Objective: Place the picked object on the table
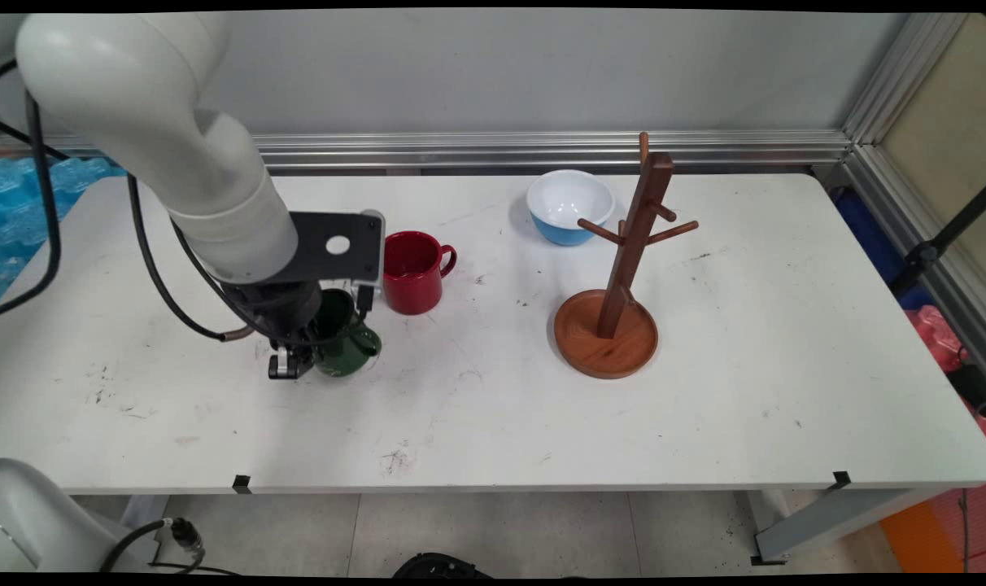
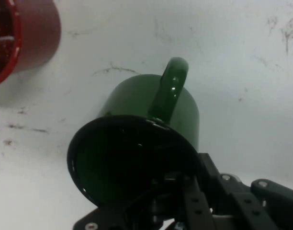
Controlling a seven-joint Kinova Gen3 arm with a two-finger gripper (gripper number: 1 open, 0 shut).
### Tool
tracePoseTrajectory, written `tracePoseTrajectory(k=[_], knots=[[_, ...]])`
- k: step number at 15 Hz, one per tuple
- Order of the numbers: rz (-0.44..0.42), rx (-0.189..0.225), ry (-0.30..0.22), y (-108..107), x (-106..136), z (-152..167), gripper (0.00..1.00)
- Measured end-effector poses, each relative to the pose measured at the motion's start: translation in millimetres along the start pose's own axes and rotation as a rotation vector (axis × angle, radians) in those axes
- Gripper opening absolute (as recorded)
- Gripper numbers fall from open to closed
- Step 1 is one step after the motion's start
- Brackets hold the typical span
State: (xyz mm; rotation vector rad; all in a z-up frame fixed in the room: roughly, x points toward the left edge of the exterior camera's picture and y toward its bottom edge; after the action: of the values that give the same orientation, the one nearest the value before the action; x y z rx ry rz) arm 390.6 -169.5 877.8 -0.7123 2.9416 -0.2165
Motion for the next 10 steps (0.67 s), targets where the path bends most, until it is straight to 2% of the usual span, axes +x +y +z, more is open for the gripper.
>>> tracePoseTrajectory(k=[10], knots=[[0.079,0.006,-0.002,5,10,28,0.0]])
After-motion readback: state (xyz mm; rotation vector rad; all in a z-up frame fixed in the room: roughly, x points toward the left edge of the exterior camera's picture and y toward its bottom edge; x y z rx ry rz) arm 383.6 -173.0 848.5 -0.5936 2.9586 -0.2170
